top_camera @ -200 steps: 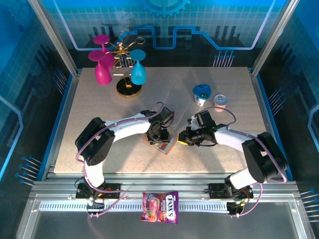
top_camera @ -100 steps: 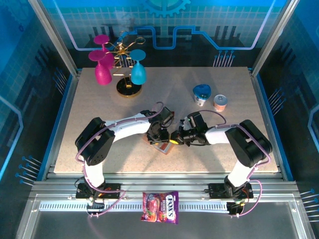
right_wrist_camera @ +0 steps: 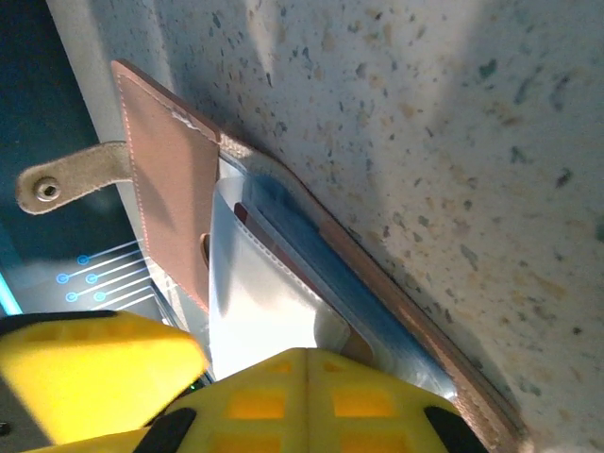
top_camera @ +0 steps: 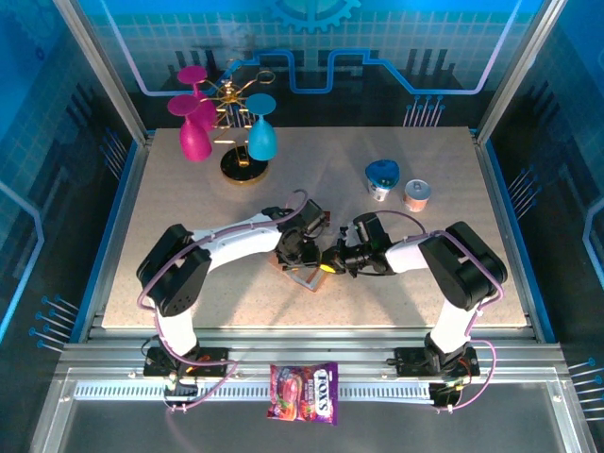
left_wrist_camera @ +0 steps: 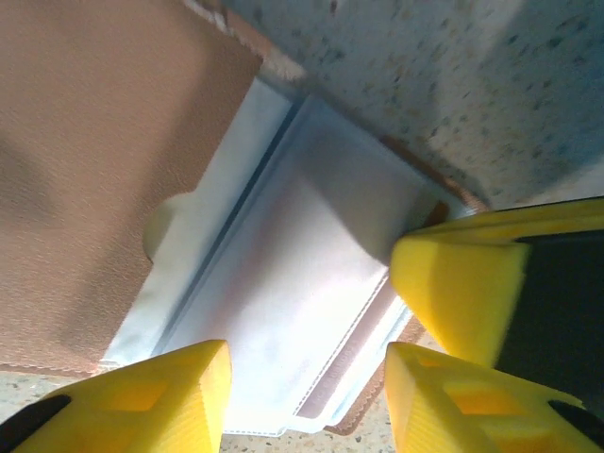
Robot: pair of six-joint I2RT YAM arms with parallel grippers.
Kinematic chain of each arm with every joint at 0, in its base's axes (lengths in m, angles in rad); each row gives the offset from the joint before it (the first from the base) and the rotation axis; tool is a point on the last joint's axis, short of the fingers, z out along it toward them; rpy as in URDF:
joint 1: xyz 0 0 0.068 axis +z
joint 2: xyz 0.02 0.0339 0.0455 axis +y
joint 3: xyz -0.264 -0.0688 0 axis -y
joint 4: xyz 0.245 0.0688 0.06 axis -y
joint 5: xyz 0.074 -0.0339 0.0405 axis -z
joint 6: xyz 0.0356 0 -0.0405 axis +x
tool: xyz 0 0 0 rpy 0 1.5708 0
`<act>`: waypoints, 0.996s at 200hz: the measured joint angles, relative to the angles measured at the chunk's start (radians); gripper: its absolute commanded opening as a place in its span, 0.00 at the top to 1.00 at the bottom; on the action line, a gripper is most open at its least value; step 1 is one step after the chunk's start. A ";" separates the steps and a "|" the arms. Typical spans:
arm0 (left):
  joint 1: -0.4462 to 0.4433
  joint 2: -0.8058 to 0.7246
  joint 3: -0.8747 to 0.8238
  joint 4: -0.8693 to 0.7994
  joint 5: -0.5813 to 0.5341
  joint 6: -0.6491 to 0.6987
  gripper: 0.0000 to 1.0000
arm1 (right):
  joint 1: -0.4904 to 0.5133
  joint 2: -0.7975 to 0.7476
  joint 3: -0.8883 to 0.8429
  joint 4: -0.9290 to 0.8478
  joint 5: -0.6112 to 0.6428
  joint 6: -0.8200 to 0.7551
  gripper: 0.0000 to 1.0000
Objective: Take the credit cards out of the card holder
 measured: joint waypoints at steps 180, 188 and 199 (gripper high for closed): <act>0.314 -0.032 -0.143 0.071 0.227 0.188 0.65 | 0.000 -0.029 0.090 -0.264 0.032 -0.140 0.85; 0.315 -0.032 -0.150 0.075 0.242 0.191 0.68 | 0.000 -0.033 0.094 -0.276 0.035 -0.144 0.84; 0.315 -0.032 -0.158 0.081 0.261 0.192 0.72 | 0.000 -0.040 0.099 -0.292 0.042 -0.150 0.83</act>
